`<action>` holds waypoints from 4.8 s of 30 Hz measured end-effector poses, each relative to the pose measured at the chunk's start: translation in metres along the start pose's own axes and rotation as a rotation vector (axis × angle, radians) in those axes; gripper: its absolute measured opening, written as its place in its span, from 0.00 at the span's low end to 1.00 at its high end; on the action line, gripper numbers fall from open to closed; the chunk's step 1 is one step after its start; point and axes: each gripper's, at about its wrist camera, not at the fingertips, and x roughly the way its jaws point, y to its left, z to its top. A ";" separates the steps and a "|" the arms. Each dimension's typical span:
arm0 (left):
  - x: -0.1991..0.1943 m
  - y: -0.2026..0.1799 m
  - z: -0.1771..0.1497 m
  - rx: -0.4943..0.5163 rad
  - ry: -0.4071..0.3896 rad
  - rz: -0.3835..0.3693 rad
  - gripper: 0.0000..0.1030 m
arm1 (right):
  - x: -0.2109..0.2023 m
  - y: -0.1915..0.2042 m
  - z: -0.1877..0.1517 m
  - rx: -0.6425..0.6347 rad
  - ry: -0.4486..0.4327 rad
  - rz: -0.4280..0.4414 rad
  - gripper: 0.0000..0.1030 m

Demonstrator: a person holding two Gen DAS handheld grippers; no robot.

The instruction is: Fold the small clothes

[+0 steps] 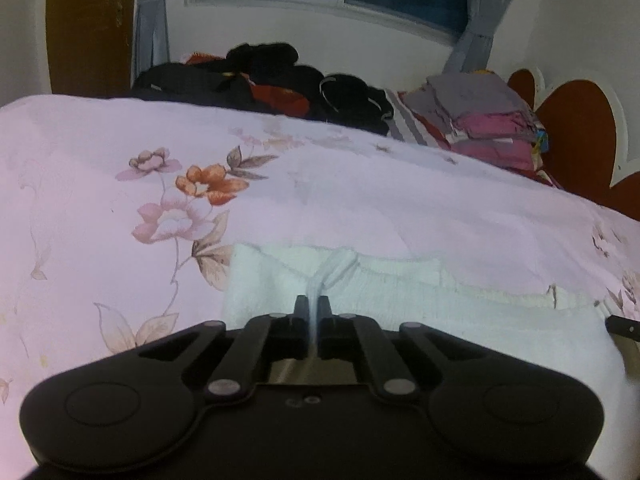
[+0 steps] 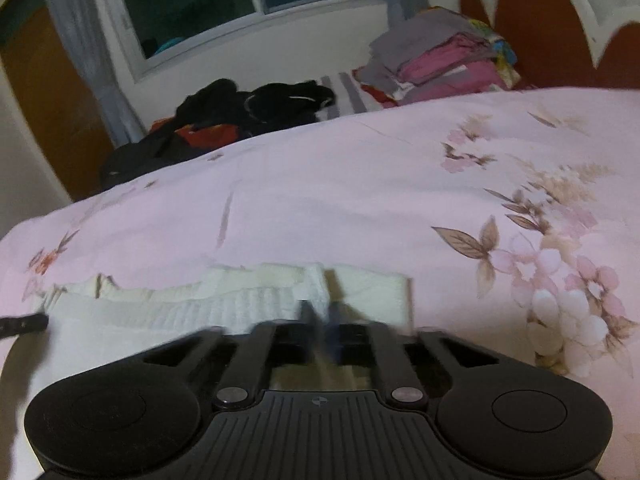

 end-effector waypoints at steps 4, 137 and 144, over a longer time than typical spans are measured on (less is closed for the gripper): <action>-0.004 0.000 0.001 -0.010 -0.054 0.019 0.03 | -0.006 0.002 0.001 -0.021 -0.080 -0.035 0.03; -0.097 0.058 -0.138 -0.600 0.081 -0.329 0.57 | -0.096 0.138 -0.115 -0.119 0.047 0.069 0.36; -0.075 0.056 -0.127 -0.630 0.008 -0.324 0.38 | -0.048 0.149 -0.091 -0.132 0.037 0.038 0.36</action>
